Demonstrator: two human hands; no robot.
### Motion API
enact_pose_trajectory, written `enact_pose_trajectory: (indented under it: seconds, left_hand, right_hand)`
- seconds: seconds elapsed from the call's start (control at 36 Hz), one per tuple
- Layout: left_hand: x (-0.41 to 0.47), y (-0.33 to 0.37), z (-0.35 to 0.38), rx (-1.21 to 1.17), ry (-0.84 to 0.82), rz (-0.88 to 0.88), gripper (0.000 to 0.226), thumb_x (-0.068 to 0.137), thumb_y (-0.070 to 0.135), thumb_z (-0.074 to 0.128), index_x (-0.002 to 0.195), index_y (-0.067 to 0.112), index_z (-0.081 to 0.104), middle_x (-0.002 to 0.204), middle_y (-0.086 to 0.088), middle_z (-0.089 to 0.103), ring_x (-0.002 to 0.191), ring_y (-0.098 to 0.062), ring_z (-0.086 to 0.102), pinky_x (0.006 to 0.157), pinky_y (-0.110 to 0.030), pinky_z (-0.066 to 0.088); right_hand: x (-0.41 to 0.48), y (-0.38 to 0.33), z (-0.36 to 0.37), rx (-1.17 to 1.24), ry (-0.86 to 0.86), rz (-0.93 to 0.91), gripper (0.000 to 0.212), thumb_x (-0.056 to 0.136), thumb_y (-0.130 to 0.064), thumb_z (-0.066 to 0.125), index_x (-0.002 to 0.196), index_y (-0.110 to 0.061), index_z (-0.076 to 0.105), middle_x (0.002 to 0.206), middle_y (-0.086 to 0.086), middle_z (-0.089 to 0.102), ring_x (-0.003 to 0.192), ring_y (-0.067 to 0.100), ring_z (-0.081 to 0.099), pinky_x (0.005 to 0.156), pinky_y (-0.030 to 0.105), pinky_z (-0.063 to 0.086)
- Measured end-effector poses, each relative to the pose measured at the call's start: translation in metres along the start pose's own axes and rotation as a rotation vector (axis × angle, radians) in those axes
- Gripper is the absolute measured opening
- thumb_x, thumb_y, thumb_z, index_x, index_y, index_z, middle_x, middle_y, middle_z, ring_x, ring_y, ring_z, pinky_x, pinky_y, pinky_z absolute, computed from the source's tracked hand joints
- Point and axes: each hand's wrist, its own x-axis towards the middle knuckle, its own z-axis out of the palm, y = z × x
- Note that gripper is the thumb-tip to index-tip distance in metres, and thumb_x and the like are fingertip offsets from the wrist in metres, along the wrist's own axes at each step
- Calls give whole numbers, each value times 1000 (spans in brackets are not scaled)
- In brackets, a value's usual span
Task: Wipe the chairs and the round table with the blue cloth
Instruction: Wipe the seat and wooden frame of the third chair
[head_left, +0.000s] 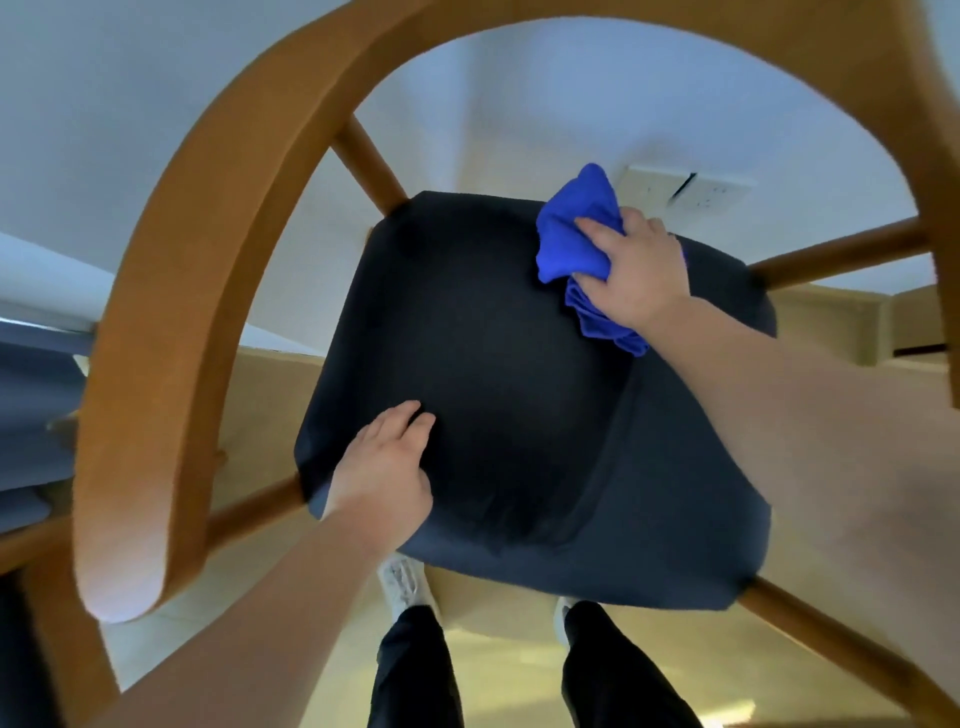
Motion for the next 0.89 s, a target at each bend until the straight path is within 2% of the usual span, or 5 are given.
enact_pose_trajectory:
  seconds: [0.17,0.44,0.61,0.75,0.89]
  left_hand:
    - [11,-3,-13,46,-34,134,56,86,14,47,142,18,38,150,2,31,137,-15,26,113,-28,19]
    - [14,5,-32,110,-68,294,58,85,13,50,141,17,38,148,1,34,135,-15,29,112,-29,23]
    - [16,13,-34,121,-95,320,58,85,10,49,141,15,38,148,-1,33,136,-16,29,112,-30,24]
    - [19,17,-36,122,-75,299,58,81,5,50,138,13,43,146,-2,37,134,-18,33,110,-31,28]
    - [25,12,-47,118,-26,263,60,77,-1,48,135,12,45,144,-2,39,131,-21,37,108,-35,33]
  right_hand:
    - [-70,-31,11,47,4,134,62,85,-45,59,143,-30,42,141,17,40,109,40,45,92,47,40]
    - [-188,-85,28,139,-47,265,66,67,-34,77,129,-22,59,123,20,54,93,42,54,73,46,46]
    - [-238,-112,38,185,-61,304,68,64,-36,77,129,-22,59,123,19,53,92,39,54,76,45,46]
    - [-268,-153,49,237,-73,294,73,57,-39,80,126,-23,61,125,19,55,94,38,56,78,47,48]
    - [-269,-211,63,283,-129,161,83,51,-48,80,128,-29,56,133,16,51,99,33,54,79,45,49]
